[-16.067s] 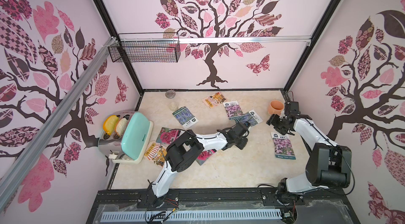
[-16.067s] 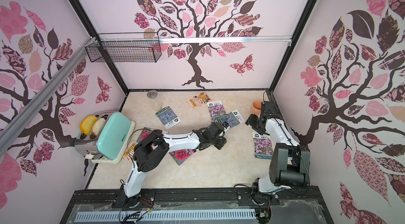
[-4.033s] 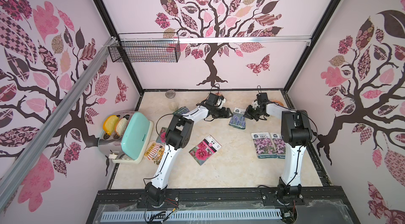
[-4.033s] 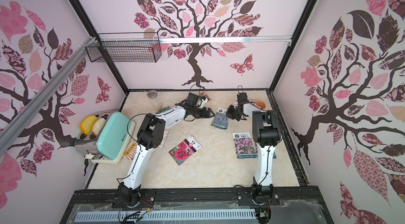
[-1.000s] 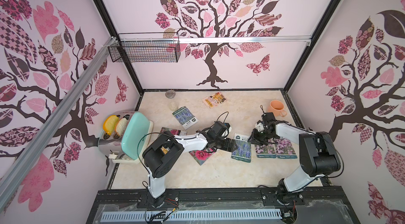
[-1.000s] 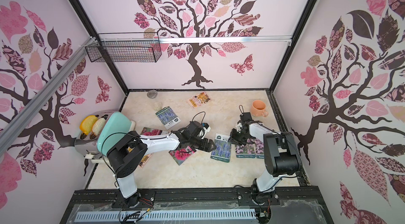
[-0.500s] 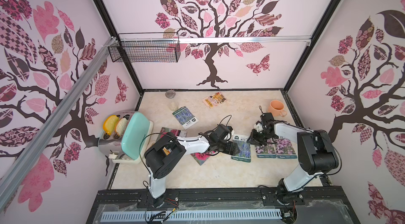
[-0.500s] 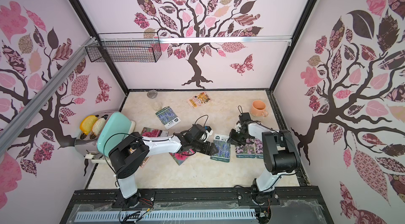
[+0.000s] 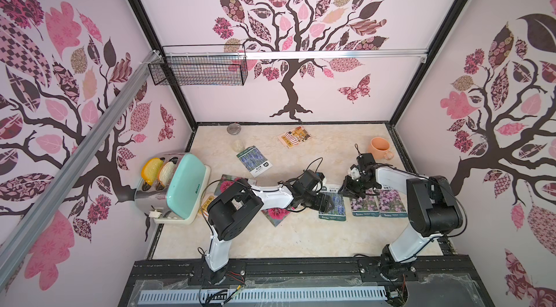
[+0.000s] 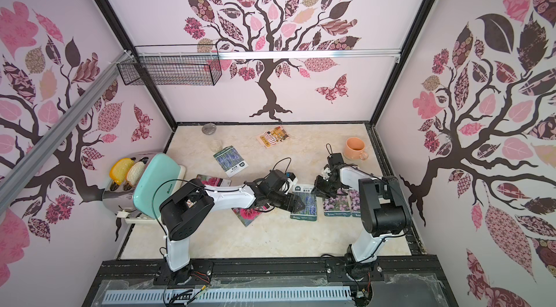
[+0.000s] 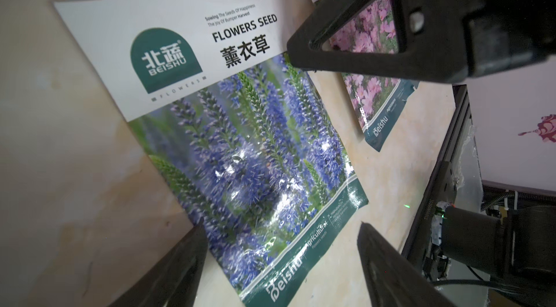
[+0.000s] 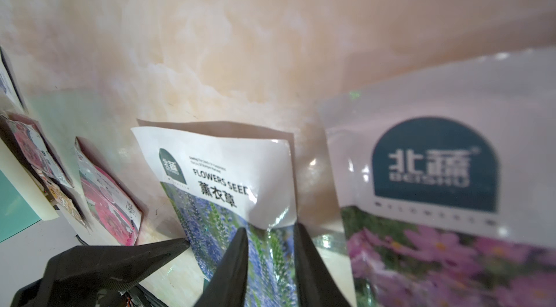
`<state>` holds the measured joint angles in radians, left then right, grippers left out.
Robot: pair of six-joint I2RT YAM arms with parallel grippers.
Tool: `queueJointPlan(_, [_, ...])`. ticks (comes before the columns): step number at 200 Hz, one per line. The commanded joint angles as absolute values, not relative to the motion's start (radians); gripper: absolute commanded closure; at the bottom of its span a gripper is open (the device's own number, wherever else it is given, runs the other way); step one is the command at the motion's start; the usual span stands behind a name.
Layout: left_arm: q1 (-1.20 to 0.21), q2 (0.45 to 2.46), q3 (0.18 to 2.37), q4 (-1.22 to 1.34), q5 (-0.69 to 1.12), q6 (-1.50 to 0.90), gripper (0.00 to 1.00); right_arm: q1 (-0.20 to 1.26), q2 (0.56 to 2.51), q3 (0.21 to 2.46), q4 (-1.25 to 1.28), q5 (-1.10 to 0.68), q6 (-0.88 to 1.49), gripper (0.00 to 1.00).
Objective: Arrange the seed packets in a row
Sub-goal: Place the seed packet at the center of the board.
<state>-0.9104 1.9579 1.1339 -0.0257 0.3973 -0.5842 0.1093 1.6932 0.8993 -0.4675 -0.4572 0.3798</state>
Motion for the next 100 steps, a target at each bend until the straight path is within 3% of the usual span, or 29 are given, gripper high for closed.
queueJointPlan(1, [-0.911, 1.997, 1.146, -0.034, 0.400, -0.589, 0.19, 0.116, 1.717, 0.936, -0.488, -0.449, 0.367, 0.71])
queueJointPlan(100, [-0.908, 2.022, 1.177, -0.060, 0.389, -0.570, 0.19, 0.116, 1.708, 0.943, -0.502, -0.430, 0.359, 0.71])
